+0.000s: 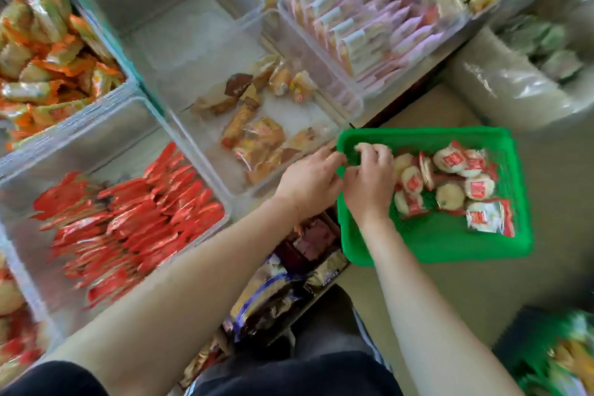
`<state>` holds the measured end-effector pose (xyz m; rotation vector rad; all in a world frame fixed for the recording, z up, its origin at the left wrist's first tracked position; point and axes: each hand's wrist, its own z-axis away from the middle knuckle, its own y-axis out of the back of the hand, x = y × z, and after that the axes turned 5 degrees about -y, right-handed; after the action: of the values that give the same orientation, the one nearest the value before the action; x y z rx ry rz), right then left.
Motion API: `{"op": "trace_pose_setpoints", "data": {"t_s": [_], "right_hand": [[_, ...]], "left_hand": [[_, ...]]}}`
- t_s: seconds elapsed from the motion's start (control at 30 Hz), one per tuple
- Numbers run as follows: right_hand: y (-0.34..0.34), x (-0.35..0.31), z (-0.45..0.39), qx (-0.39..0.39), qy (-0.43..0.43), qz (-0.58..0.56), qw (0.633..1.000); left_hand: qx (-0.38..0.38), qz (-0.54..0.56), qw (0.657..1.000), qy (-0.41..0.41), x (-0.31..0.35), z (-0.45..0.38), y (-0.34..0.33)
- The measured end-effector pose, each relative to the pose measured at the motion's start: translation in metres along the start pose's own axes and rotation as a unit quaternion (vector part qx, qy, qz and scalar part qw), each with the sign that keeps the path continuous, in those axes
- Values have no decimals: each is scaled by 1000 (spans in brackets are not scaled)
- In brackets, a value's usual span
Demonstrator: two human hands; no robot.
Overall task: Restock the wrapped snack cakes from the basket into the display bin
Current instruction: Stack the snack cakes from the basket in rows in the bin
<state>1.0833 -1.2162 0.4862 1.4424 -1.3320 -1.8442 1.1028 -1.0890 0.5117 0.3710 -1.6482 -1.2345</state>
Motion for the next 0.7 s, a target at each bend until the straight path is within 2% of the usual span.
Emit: {"op": "trace_pose_setpoints", "data": {"t_s": [0.13, 0.27, 0.37, 0.4, 0.57, 0.63, 0.7], "right_hand": [[-4, 92, -30, -45, -129, 19, 990], [-30, 175, -47, -140, -240, 34, 960], [-51, 211, -49, -254, -233, 60, 937], [-56, 216, -49, -267, -220, 77, 935], [-67, 223, -58, -226, -205, 115, 945], [-66, 223, -60, -220, -215, 87, 948], [-63, 222, -62, -218, -249, 4, 944]], "left_hand": [[-109, 6, 994, -21, 32, -51, -64], [-189, 7, 982, 26, 44, -84, -121], [-212, 11, 975, 59, 40, -91, -149], [-218, 16, 973, 72, 38, -90, -155], [-244, 26, 958, 146, 29, -89, -171], [-251, 49, 950, 181, 28, -91, -174], [-238, 77, 945, 212, 32, -93, -175]]}}
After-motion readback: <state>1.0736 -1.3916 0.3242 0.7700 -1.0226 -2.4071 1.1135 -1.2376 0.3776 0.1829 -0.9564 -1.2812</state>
